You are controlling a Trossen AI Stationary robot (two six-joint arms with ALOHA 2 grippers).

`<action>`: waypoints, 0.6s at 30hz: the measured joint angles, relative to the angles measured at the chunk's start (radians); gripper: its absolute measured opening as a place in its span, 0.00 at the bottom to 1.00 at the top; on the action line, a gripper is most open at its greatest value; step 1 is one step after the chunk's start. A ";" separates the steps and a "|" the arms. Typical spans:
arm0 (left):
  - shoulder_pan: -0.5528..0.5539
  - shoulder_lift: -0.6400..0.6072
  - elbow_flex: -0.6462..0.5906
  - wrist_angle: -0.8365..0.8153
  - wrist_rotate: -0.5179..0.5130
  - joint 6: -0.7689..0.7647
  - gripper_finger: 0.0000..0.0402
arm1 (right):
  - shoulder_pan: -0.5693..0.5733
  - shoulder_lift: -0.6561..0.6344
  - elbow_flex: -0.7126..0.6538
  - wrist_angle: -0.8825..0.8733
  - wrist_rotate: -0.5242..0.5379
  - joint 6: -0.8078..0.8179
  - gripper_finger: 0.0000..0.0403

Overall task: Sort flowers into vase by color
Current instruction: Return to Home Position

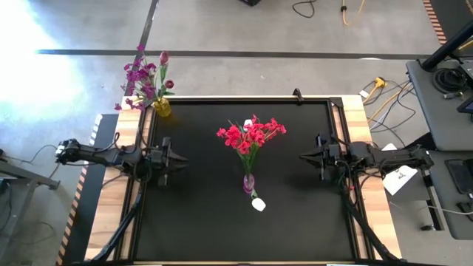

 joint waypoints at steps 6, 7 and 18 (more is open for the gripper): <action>0.000 0.020 0.000 -0.001 0.000 0.000 0.19 | 0.000 0.000 0.000 0.000 0.000 0.000 0.03; 0.000 0.024 0.001 -0.001 0.000 0.000 0.19 | 0.000 0.000 0.000 0.000 0.000 0.000 0.03; 0.000 0.058 0.001 -0.001 0.000 0.000 0.19 | 0.000 0.000 0.000 0.000 0.000 -0.001 0.03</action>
